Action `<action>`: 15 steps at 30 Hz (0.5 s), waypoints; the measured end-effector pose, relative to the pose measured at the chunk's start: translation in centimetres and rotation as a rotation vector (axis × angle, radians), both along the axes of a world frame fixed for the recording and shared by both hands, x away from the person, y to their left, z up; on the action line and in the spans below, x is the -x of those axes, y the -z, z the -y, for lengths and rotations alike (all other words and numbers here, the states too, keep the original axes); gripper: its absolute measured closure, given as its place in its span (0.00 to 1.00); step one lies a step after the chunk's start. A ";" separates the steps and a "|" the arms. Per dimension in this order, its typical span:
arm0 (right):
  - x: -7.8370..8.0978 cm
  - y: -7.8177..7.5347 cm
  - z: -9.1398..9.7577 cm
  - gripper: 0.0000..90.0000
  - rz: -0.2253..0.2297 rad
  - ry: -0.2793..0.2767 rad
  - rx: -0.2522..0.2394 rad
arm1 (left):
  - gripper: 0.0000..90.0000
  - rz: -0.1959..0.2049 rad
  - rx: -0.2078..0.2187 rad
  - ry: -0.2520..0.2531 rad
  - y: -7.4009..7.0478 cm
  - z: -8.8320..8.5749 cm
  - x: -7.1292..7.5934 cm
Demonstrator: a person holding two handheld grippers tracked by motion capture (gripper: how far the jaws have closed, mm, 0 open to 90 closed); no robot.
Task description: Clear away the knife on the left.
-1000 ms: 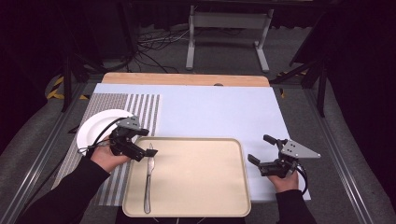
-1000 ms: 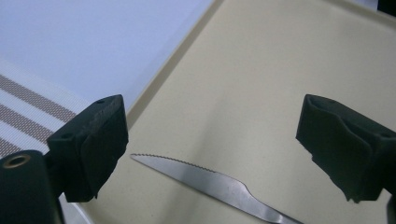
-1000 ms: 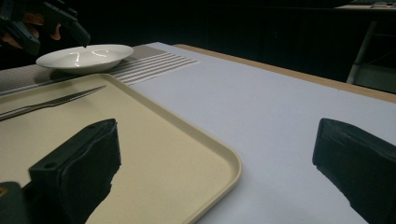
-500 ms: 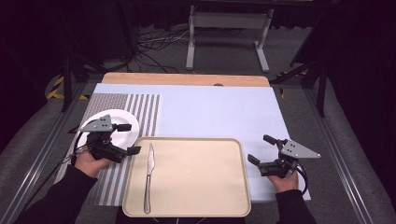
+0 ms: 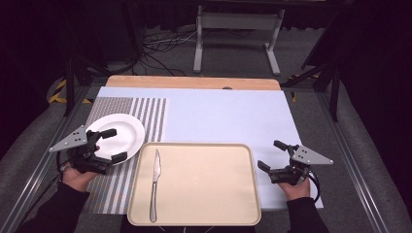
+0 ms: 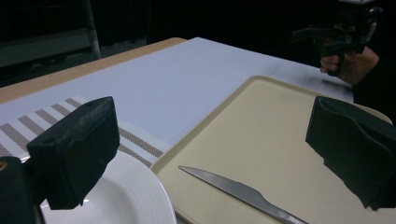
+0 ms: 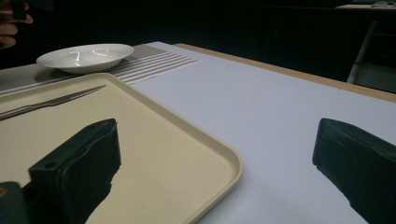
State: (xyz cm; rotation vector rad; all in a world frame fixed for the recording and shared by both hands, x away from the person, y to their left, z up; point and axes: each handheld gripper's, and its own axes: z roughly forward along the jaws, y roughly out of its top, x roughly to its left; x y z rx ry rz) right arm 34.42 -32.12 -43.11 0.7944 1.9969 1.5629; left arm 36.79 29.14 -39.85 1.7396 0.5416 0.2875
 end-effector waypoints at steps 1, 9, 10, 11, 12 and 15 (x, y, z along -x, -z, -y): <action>0.0 0.0 0.0 0.02 0.000 0.000 0.000 | 0.04 0.000 0.004 -0.011 0.2 -0.4 0.1; 0.0 0.0 -0.1 0.02 0.005 -0.002 -0.002 | 0.03 -0.016 0.020 -0.050 2.2 -2.4 1.0; 0.0 0.0 -0.1 0.02 0.005 -0.002 -0.002 | 0.02 -0.018 0.025 -0.060 2.5 -2.7 1.2; 0.0 0.0 -0.1 0.02 0.004 -0.001 -0.005 | 0.02 -0.025 0.028 -0.059 2.6 -2.8 1.3; 0.0 0.0 -0.1 0.02 0.005 -0.001 -0.006 | 0.02 -0.025 0.025 -0.072 2.9 -3.2 1.3; 0.0 0.1 -0.1 0.02 0.005 0.000 -0.006 | 0.02 -0.034 0.029 -0.076 3.5 -3.7 1.4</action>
